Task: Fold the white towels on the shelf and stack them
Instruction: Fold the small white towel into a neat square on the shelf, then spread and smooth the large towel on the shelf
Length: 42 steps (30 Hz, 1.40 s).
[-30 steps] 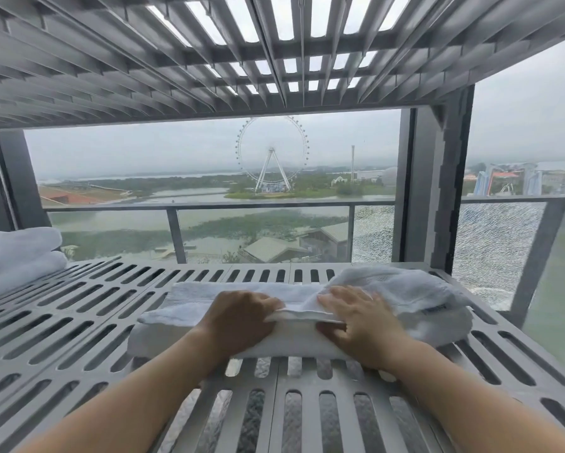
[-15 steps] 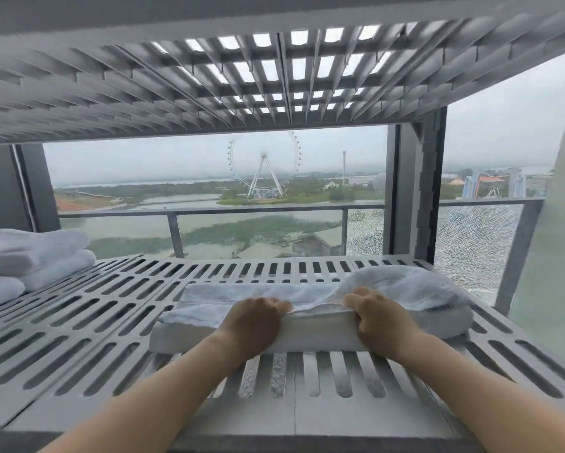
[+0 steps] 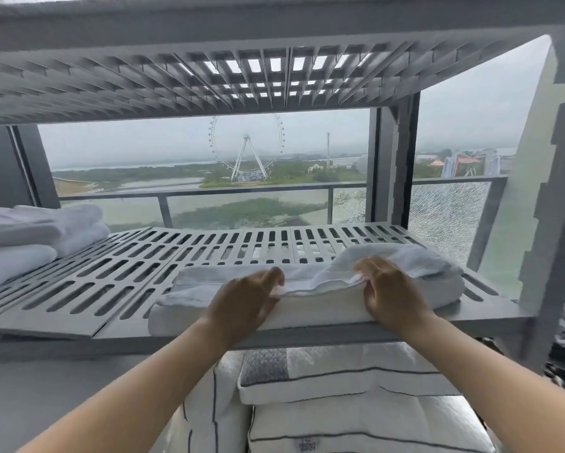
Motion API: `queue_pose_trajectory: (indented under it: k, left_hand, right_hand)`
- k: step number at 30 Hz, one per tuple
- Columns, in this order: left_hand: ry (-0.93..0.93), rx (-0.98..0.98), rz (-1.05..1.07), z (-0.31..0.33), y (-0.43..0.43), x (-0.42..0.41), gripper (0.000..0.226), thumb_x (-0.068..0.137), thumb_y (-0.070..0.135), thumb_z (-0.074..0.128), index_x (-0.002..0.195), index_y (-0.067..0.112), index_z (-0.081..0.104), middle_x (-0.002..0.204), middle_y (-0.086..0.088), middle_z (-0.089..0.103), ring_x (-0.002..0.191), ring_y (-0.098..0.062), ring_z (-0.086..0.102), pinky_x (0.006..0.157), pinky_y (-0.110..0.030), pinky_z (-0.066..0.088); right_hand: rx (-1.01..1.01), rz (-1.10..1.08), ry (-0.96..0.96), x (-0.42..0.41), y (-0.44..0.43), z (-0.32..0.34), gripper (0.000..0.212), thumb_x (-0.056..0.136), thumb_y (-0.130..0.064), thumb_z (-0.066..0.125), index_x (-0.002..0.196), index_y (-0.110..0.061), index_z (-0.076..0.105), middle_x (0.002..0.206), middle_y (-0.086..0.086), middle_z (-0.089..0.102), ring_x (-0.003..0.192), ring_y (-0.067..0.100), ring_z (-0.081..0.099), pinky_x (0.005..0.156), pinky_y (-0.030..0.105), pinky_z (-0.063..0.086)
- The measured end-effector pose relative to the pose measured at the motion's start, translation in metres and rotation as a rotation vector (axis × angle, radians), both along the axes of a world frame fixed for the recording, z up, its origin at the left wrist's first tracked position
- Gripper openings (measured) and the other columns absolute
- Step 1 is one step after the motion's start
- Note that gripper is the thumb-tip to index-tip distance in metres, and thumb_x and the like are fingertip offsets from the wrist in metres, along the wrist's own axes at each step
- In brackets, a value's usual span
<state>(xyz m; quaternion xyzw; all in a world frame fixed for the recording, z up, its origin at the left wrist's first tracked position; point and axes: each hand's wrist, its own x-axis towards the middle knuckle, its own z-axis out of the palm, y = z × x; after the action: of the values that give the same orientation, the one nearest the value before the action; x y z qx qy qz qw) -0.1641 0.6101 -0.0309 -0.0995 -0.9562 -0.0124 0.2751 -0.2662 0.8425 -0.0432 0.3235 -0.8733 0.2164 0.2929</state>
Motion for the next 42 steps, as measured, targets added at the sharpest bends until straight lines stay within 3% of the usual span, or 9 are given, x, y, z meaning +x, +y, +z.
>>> queue_pose_trajectory:
  k: [5,10,14,18,24,31,35,37,42]
  left_hand:
    - [0.051,0.001,-0.048,0.010,-0.006,-0.003,0.016,0.094,0.024,0.051,0.105,0.015,0.056,0.101,-0.002,0.067,0.084,-0.027,0.065,0.070,-0.035,0.052]
    - [0.092,-0.054,0.008,0.027,-0.014,-0.044,0.015,0.096,0.022,0.046,0.107,0.016,0.053,0.098,-0.002,0.066,0.084,-0.027,0.066,0.072,-0.035,0.051]
    - [0.055,-0.137,0.117,0.038,-0.033,-0.092,0.017,0.097,0.023,0.043,0.111,0.016,0.049,0.102,-0.004,0.067,0.091,-0.027,0.065,0.077,-0.036,0.052]
    - [0.042,-0.202,0.217,0.043,-0.056,-0.144,0.020,0.097,0.024,0.041,0.116,0.019,0.047,0.105,-0.002,0.068,0.092,-0.025,0.067,0.078,-0.037,0.053]
    - [-0.005,-0.331,0.338,0.041,-0.081,-0.207,0.020,0.100,0.021,0.032,0.116,0.017,0.044,0.104,-0.003,0.066,0.093,-0.023,0.067,0.073,-0.033,0.053]
    - [-0.188,-0.375,0.315,0.010,-0.093,-0.248,0.022,0.097,0.010,0.033,0.115,0.013,0.046,0.116,-0.004,0.059,0.105,-0.025,0.060,0.082,-0.036,0.049]
    - [-0.185,-0.313,0.245,0.000,-0.096,-0.259,0.032,0.098,0.014,0.034,0.130,0.016,0.037,0.126,-0.003,0.051,0.111,-0.024,0.056,0.084,-0.036,0.049]
    - [-0.189,-0.337,0.234,0.000,-0.098,-0.265,0.030,0.098,0.011,0.032,0.125,0.015,0.043,0.123,-0.004,0.050,0.110,-0.023,0.054,0.084,-0.036,0.050]
    - [-0.216,-0.470,0.230,0.001,-0.089,-0.288,0.029,0.095,0.002,0.030,0.114,0.007,0.050,0.120,-0.009,0.050,0.110,-0.027,0.052,0.084,-0.039,0.049]
  right_hand:
    - [-0.016,-0.044,0.060,-0.015,0.006,0.008,0.012,0.087,-0.001,0.054,0.094,-0.005,0.063,0.096,0.013,0.065,0.091,0.032,0.059,0.074,0.032,0.042]
    - [0.045,-0.086,0.112,-0.051,-0.016,0.016,0.024,0.086,0.000,0.046,0.103,-0.012,0.058,0.103,0.007,0.063,0.096,0.029,0.057,0.082,0.035,0.039]
    - [0.121,-0.119,0.195,-0.094,-0.035,0.029,0.028,0.087,-0.003,0.045,0.110,-0.016,0.055,0.103,0.003,0.062,0.094,0.024,0.058,0.078,0.031,0.036]
    - [0.249,-0.060,0.218,-0.149,-0.051,0.042,0.033,0.088,-0.005,0.042,0.117,-0.018,0.051,0.108,0.001,0.059,0.100,0.020,0.056,0.088,0.033,0.038]
    - [0.431,-0.024,0.181,-0.220,-0.077,0.046,0.034,0.090,-0.005,0.037,0.120,-0.018,0.047,0.117,0.001,0.054,0.108,0.021,0.051,0.089,0.032,0.035]
    - [0.561,0.082,-0.001,-0.277,-0.097,0.023,0.036,0.091,-0.004,0.036,0.122,-0.017,0.048,0.124,0.003,0.052,0.111,0.023,0.052,0.092,0.033,0.040]
    - [0.397,0.141,-0.183,-0.287,-0.099,0.006,0.027,0.095,-0.016,0.036,0.114,-0.021,0.055,0.121,-0.001,0.055,0.110,0.019,0.053,0.089,0.028,0.039]
    - [0.342,0.144,-0.209,-0.290,-0.098,0.004,0.024,0.096,-0.021,0.039,0.112,-0.022,0.056,0.119,-0.002,0.055,0.109,0.018,0.053,0.088,0.027,0.039]
    - [0.325,0.178,-0.222,-0.286,-0.114,0.015,0.031,0.091,-0.012,0.041,0.116,-0.021,0.056,0.124,-0.001,0.051,0.115,0.018,0.048,0.094,0.030,0.041]
